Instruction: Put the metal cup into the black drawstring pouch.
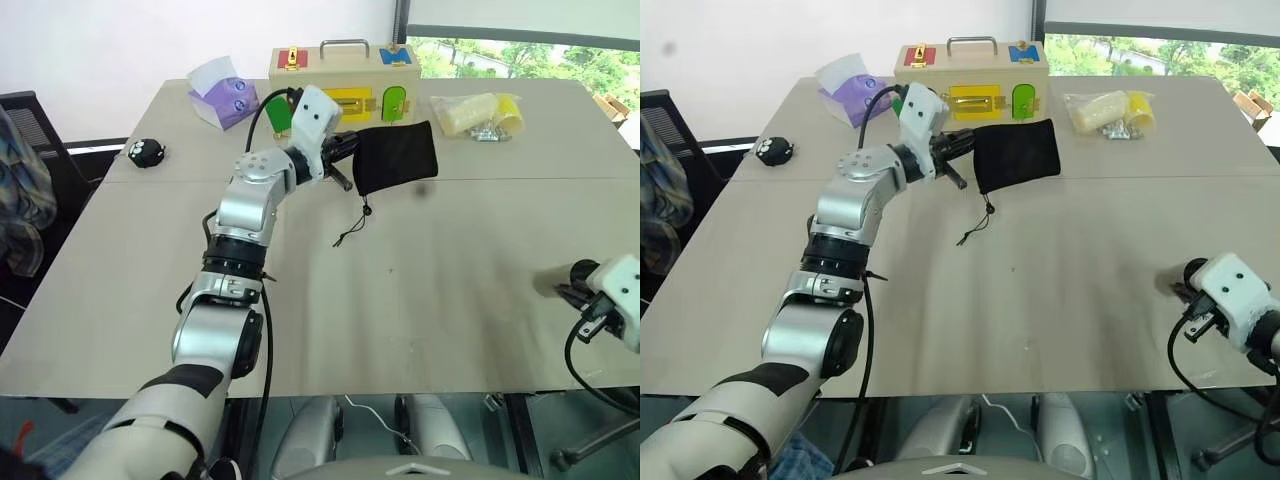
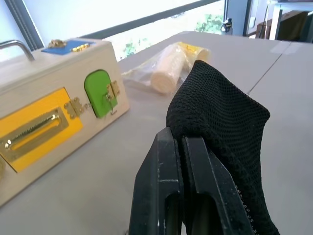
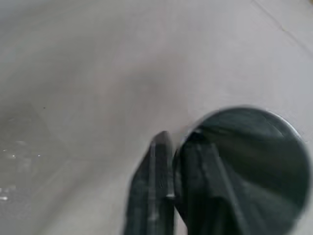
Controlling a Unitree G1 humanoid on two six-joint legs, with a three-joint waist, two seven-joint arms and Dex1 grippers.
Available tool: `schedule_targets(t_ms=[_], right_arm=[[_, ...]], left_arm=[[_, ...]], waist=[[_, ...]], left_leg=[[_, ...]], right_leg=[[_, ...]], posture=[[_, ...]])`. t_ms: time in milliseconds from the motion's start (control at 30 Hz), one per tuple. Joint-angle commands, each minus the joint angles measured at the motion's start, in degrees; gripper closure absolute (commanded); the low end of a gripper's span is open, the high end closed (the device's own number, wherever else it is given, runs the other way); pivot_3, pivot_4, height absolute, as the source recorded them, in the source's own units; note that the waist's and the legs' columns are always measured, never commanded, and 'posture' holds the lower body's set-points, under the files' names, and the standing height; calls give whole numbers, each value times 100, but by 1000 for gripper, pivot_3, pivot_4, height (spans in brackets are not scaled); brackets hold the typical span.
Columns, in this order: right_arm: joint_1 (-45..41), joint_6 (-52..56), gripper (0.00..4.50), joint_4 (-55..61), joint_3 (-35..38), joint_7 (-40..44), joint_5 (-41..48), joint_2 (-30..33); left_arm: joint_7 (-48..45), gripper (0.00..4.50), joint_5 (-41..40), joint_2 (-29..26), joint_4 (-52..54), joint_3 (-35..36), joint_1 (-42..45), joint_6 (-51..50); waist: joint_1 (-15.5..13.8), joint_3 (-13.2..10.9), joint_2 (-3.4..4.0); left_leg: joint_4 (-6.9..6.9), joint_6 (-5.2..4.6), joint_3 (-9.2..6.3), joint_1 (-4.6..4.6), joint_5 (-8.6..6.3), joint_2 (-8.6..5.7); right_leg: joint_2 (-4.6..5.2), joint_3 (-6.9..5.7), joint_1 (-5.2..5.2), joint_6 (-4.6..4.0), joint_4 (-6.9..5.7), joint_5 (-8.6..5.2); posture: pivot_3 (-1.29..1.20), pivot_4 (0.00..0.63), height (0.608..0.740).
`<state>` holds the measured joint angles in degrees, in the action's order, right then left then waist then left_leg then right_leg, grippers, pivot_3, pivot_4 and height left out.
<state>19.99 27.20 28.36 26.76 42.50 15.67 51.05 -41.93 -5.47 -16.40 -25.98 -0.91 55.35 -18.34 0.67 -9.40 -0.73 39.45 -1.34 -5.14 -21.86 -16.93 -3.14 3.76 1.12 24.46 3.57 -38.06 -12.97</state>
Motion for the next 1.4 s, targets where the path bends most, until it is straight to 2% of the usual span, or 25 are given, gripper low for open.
schedule_targets(t_ms=[33, 100, 167, 300, 400, 500, 600, 700, 867, 967, 1133, 1300, 1400], right_arm=[[70, 49, 4427, 78, 37, 109, -116, 91], [58, 66, 4427, 148, 104, 115, -148, 103], [-328, 340, 4427, 325, 209, -61, 251, -102], [-1703, 1347, 4427, 1222, -43, -446, 2074, -609], [-2768, 2071, 4427, 1669, -768, -1162, 2891, -1118], [-3375, 2285, 4427, 1645, -1646, -1604, 2796, -1581], [-3665, 2135, 4427, 1343, -2431, -1733, 2340, -1858], [-3814, 2017, 4427, 1146, -2875, -1812, 2096, -2104], [-3844, 1567, 4427, 704, -3531, -1929, 1513, -2595], [-3969, 1261, 4427, 410, -3338, -2367, 1394, -3271], [-4127, 918, 4427, 68, -3269, -2611, 1130, -3777], [-4283, 658, 4427, -265, -3282, -2736, 766, -3941], [-4358, 613, 4427, -395, -3288, -2702, 710, -4008]], left_arm=[[77, 4500, 58, -125, 231, -74, -1, 32], [60, 4500, 47, -148, 264, -114, -14, -55], [-11, 4500, 45, -181, 345, -208, -40, -197], [180, 4500, 75, -97, 354, -276, 11, -514], [460, 4500, 33, 49, 388, -235, 95, -1126], [748, 4500, -157, 281, 627, -113, 161, -1956], [1177, 4500, -424, 590, 826, 166, 280, -2818], [1501, 4500, -598, 797, 976, 385, 363, -3390], [2119, 4500, -919, 1068, 1039, 922, 602, -4269], [2354, 4500, -970, 1051, 891, 1066, 728, -4537], [2588, 4500, -1187, 1098, 884, 1331, 853, -4787], [2743, 4500, -1413, 1196, 991, 1538, 881, -5013], [2644, 4500, -1853, 1280, 1087, 1879, 946, -5112]], waist=[[-7, 0, 0], [-18, 0, -1], [-17, 0, -1], [43, -3, 11], [13, -3, 4], [-33, -2, 1], [-55, -1, 1], [-53, -1, 1], [0, -1, 1], [36, -1, 1], [25, 0, 2], [14, 0, 2], [20, 0, 2]], left_leg=[[0, 0, -1, 0, 0, 0], [0, 0, -1, -1, 0, 0], [0, 0, -1, -1, 0, 0], [0, 1, 5, 3, 0, 5], [-2, 3, -5, 3, 1, 13], [-1, 4, -18, -13, 2, 9], [14, 2, -23, -52, 1, -14], [54, 1, -44, -111, 1, -30], [57, 3, -48, -104, 2, -33], [62, 8, -41, -95, 5, -33], [64, 15, -33, -93, 9, -34], [64, 15, -33, -96, 9, -38], [64, 15, -33, -97, 9, -39]], right_leg=[[0, -1, 0, 0, 0, 0], [1, -2, 0, 0, 1, 0], [2, -2, 0, 0, 2, 0], [1, 8, 0, -1, 1, 1], [-5, -4, 0, -2, -3, 1], [-4, -16, 10, -2, 0, 1], [17, -20, 41, -1, 1, 1], [24, -30, 81, 4, -11, 4], [23, -26, 87, 4, -44, 4], [20, -13, 93, 4, -72, 3], [17, 2, 107, 3, -88, 3], [21, 2, 109, 3, -87, 3], [20, 4, 111, 3, -87, 3]], posture=[[0, 150, 710], [0, 150, 710], [0, 150, 710], [0, 150, 710], [0, 150, 710], [0, 150, 710], [0, 150, 710], [0, 150, 710], [0, 150, 710], [0, 150, 710], [0, 150, 710], [0, 150, 710], [0, 150, 710]])
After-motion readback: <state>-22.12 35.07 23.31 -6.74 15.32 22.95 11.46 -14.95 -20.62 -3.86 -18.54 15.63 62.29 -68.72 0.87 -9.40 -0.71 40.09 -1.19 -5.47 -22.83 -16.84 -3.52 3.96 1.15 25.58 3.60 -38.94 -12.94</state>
